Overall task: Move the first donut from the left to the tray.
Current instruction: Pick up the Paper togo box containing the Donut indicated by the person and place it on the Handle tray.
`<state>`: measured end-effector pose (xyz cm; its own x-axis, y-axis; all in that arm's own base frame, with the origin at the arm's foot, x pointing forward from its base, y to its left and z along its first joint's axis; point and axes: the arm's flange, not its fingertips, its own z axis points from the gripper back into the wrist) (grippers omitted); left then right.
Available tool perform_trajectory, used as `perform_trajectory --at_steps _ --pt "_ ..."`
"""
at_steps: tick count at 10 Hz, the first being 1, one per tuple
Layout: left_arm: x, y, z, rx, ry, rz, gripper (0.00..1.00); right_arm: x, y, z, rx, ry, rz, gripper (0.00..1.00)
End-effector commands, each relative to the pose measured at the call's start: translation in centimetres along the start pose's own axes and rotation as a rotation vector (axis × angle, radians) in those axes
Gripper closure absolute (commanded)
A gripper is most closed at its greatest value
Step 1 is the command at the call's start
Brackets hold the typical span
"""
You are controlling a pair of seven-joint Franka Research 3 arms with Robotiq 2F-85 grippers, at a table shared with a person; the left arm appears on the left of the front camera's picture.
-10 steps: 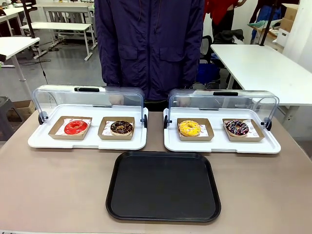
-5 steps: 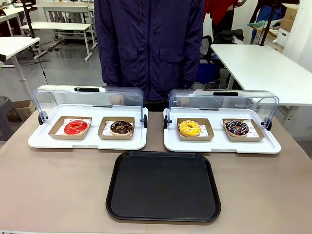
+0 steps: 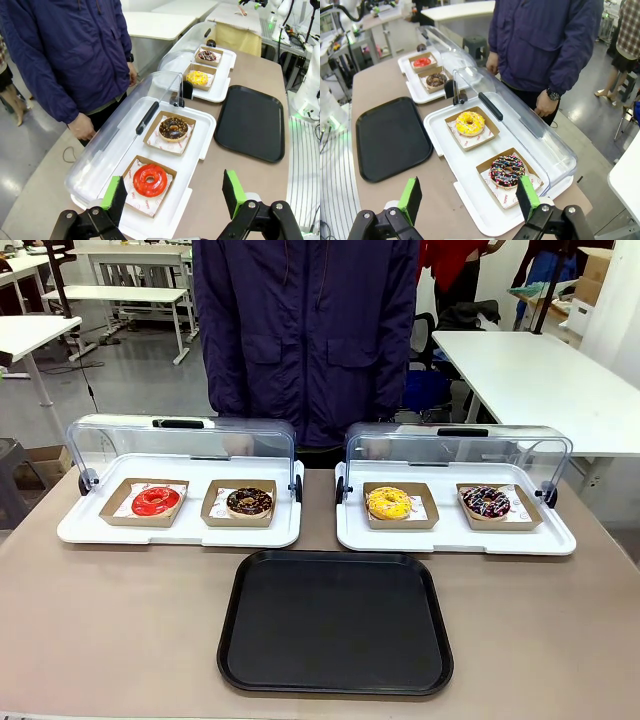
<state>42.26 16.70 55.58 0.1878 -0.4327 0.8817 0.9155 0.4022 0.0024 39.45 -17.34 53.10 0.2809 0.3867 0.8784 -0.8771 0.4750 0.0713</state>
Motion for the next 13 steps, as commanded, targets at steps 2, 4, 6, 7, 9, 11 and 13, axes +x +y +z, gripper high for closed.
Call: perform_trajectory --at_steps 2,4,6,7,9,11,13 --pt "0.01 0.08 0.00 -0.006 -0.023 -0.006 0.00 0.07 -0.19 -0.09 0.002 -0.028 0.025 0.00" --pt "0.01 0.08 0.00 -0.006 -0.023 -0.006 0.00 0.07 -0.19 -0.09 0.002 -0.028 0.025 0.00" --pt "0.01 0.08 0.00 -0.006 -0.023 -0.006 0.00 0.07 -0.19 -0.09 0.002 -0.028 0.025 0.00" --pt "0.01 0.08 0.00 -0.006 -0.023 -0.006 0.00 0.07 -0.19 -0.09 0.002 -0.028 0.025 0.00" --pt "0.01 0.08 0.00 -0.006 -0.023 -0.006 0.00 0.07 -0.19 -0.09 0.002 -0.028 0.025 0.00" --pt "0.01 0.08 0.00 -0.006 -0.023 -0.006 0.00 0.07 -0.19 -0.09 0.002 -0.028 0.025 0.00" --pt "0.01 0.08 0.00 -0.006 -0.023 -0.006 0.00 0.07 -0.19 -0.09 0.002 -0.028 0.025 0.00"
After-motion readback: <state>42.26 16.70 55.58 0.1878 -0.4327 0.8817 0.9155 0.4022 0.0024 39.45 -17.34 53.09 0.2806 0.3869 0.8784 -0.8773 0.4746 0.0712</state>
